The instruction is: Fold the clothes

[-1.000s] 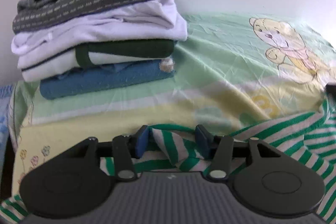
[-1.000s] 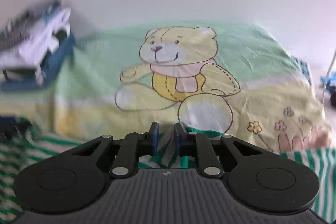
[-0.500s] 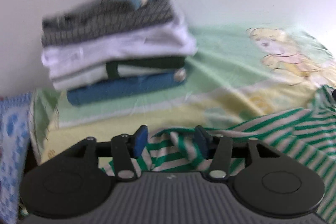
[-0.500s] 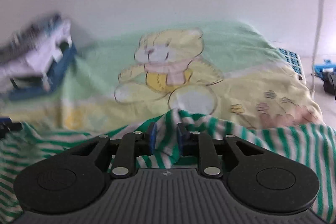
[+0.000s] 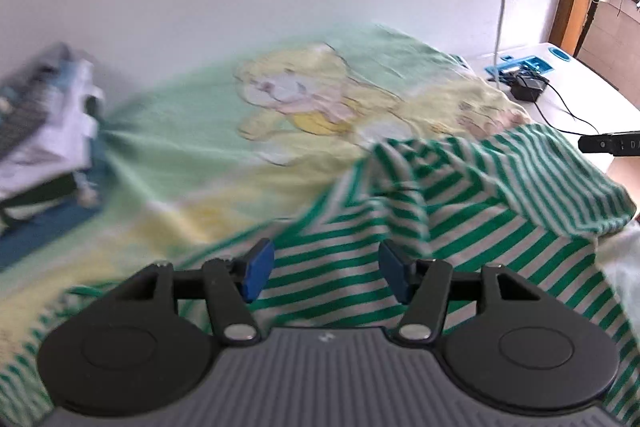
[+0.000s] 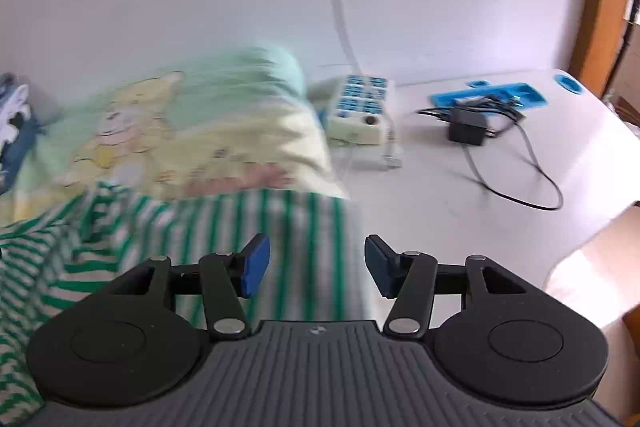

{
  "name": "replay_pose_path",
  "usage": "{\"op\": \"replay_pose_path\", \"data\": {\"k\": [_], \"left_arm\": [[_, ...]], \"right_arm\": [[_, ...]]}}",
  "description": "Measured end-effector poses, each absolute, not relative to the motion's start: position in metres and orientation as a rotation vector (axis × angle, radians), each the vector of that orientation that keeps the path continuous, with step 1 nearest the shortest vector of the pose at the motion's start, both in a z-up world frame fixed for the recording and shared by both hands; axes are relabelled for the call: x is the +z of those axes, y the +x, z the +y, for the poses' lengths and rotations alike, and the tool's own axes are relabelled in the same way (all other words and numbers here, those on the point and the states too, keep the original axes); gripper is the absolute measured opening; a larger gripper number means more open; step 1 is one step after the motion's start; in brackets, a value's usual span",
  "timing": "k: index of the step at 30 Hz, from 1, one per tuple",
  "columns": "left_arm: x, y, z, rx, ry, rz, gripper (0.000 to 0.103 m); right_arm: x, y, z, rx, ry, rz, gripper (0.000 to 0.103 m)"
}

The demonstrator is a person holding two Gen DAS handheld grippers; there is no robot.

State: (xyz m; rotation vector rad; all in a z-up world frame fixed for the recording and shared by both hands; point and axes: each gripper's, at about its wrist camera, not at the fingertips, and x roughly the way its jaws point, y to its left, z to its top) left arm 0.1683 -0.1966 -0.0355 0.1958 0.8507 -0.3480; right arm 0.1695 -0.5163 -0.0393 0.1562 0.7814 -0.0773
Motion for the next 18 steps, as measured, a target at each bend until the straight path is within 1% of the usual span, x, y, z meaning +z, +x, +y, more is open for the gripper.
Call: {"op": "replay_pose_path", "data": {"k": [5, 8, 9, 12, 15, 17, 18], "left_arm": [[-0.054, 0.181, -0.228, -0.353, 0.177, 0.892, 0.061], [-0.059, 0.186, -0.237, -0.341, 0.175, 0.902, 0.061], [-0.060, 0.188, -0.239, -0.339, 0.181, 0.907, 0.061], [-0.063, 0.189, -0.243, -0.330, 0.200, 0.915, 0.061], [-0.065, 0.189, -0.244, -0.325, 0.202, 0.920, 0.062], [-0.066, 0.189, -0.246, -0.320, 0.212, 0.922, 0.064], [-0.066, 0.189, -0.247, -0.318, 0.216, 0.923, 0.065]], "right_arm": [[-0.061, 0.186, -0.533, -0.042, 0.266, 0.795, 0.056], [-0.069, 0.193, -0.540, -0.018, 0.312, 0.792, 0.057], [-0.072, 0.195, -0.542, -0.007, 0.329, 0.795, 0.059], [-0.080, 0.200, -0.549, 0.030, 0.398, 0.795, 0.059], [-0.084, 0.204, -0.553, 0.060, 0.466, 0.773, 0.046], [-0.082, 0.205, -0.552, 0.068, 0.450, 0.761, 0.038], [-0.080, 0.205, -0.551, 0.077, 0.431, 0.749, 0.020]]}}
